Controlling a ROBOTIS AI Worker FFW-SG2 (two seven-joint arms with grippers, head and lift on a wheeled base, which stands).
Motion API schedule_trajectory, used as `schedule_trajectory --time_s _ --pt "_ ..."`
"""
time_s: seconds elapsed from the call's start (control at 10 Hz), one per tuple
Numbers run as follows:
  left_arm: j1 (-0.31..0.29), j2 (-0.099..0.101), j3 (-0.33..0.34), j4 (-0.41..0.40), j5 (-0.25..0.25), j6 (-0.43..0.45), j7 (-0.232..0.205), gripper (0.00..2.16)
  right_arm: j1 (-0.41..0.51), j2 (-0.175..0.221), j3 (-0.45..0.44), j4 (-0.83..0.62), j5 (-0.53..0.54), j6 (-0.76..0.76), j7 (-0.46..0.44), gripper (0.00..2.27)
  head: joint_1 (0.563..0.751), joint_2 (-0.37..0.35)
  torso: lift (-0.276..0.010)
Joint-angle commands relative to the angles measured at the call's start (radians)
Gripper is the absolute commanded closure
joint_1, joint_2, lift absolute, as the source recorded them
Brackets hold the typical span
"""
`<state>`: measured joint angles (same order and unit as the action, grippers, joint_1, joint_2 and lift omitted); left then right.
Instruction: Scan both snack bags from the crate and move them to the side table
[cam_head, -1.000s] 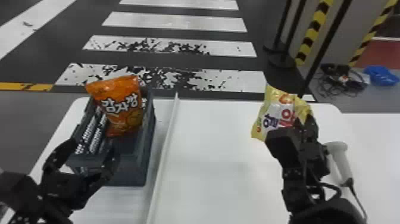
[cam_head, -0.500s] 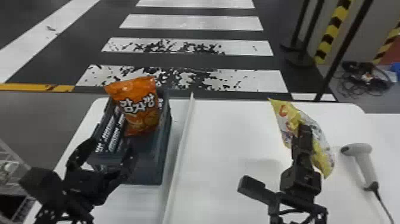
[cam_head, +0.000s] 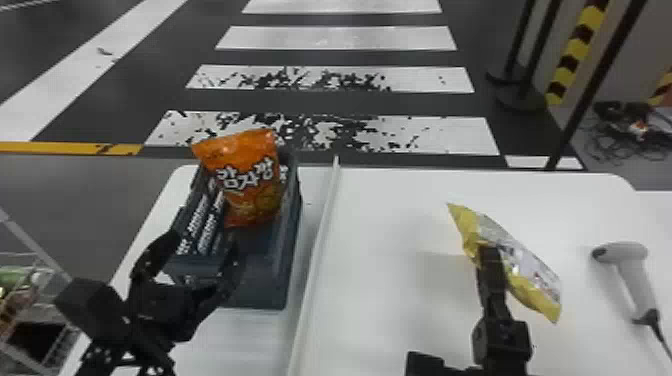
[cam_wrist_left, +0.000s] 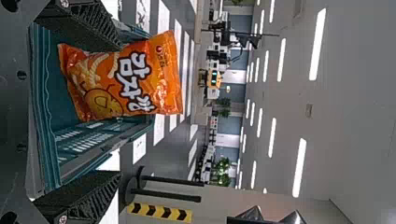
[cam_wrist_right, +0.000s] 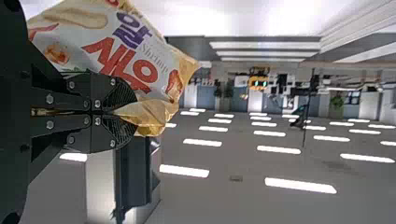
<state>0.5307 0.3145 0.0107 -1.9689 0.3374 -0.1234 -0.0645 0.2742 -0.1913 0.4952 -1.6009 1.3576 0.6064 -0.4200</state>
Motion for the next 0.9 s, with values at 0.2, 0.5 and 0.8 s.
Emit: schedule_trajectory --time_s 0.2,0.5,0.8 --pt "0.000 0.000 0.000 0.001 0.002 0.000 0.000 0.06 0.068 -0.028 0.043 -0.074 -0.098 -0.070 0.015 0.06 0.695 0.124 -0.099" --pt "-0.005 0.000 0.000 0.004 0.008 0.000 -0.001 0.06 0.151 -0.076 0.045 -0.294 -0.253 -0.064 0.109 0.04 0.695 0.146 -0.099" --pt "-0.008 0.002 0.000 0.013 0.015 -0.003 -0.008 0.06 0.204 -0.097 0.014 -0.482 -0.485 -0.070 0.254 0.04 0.695 0.158 -0.099"
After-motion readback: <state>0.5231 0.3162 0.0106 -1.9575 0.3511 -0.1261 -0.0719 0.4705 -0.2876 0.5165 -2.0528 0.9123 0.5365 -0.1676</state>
